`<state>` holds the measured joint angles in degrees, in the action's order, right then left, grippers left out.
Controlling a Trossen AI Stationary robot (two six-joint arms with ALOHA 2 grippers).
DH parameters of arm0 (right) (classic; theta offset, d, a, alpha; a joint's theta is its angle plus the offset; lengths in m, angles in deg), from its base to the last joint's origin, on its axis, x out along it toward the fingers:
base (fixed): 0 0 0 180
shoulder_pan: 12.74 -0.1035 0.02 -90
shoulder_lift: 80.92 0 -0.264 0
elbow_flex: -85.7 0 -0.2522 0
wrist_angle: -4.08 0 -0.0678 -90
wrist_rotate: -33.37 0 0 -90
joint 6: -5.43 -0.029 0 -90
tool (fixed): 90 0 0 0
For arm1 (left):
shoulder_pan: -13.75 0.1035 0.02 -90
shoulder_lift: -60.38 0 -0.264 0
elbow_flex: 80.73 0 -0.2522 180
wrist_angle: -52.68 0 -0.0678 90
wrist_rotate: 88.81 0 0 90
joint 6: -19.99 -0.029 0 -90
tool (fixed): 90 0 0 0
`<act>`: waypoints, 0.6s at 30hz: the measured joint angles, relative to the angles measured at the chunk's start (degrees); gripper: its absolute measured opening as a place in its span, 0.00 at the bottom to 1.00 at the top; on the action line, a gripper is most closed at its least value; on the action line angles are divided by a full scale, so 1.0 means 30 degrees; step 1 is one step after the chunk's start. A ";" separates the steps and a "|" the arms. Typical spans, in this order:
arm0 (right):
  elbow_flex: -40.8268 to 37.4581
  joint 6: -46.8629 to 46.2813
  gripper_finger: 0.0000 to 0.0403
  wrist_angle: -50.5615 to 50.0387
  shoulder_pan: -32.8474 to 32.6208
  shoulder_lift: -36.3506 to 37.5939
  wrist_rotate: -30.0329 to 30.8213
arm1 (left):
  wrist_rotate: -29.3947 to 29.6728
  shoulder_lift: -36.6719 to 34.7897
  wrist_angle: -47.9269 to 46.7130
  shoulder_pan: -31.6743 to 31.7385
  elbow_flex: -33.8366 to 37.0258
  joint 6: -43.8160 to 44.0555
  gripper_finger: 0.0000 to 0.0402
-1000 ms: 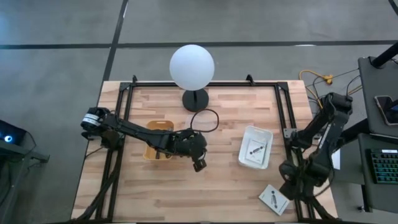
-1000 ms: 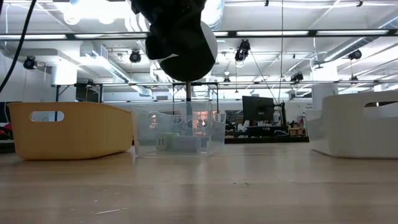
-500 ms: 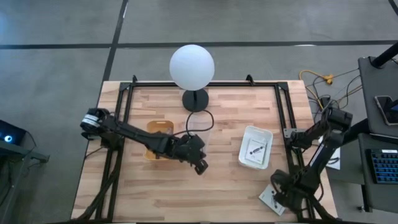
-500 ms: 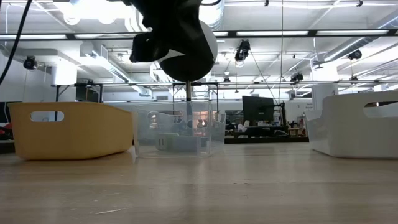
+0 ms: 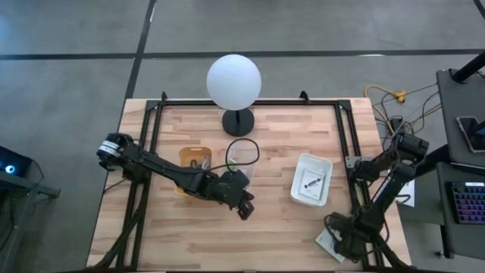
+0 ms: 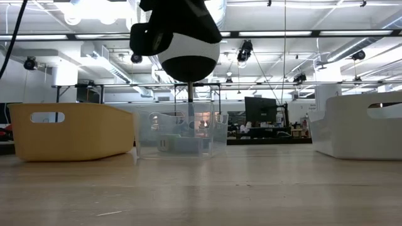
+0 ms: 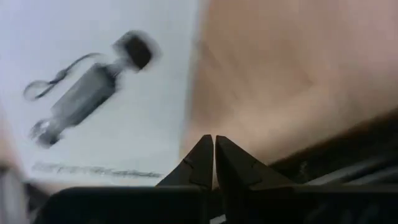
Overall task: Pick and place items into bin
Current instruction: Put the card reader box into the white bin
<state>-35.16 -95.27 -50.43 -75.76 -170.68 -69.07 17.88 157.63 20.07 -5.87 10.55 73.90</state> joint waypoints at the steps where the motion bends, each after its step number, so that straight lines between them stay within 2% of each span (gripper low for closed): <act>1: 0.0077 0.1005 0.02 0.0255 0.0311 0.0003 -0.0026 | -0.0001 0.0000 0.0199 -0.0007 0.0000 0.0000 0.00; 4: 0.0551 0.4058 0.02 0.1392 0.1270 -0.0022 0.0283 | 0.0000 0.0000 0.0271 -0.0079 -0.0007 -0.0010 0.00; 6: 0.0634 0.6409 0.02 0.0906 0.1827 0.0000 0.0286 | -0.0010 0.0000 0.0353 -0.0127 -0.0022 -0.0029 0.00; 11: 0.0927 1.0755 0.02 0.0944 0.2865 -0.0024 -0.0827 | -0.0027 0.0000 0.0275 -0.0168 -0.0015 -0.0073 0.00; 18: 0.0964 1.0392 0.02 0.0713 0.2990 -0.0103 -0.1498 | -0.0014 0.0000 0.0282 -0.0247 -0.0007 -0.0073 0.00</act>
<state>-32.26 -64.10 -48.29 -66.79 -170.98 -73.57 17.83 157.63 20.92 -6.61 10.53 73.68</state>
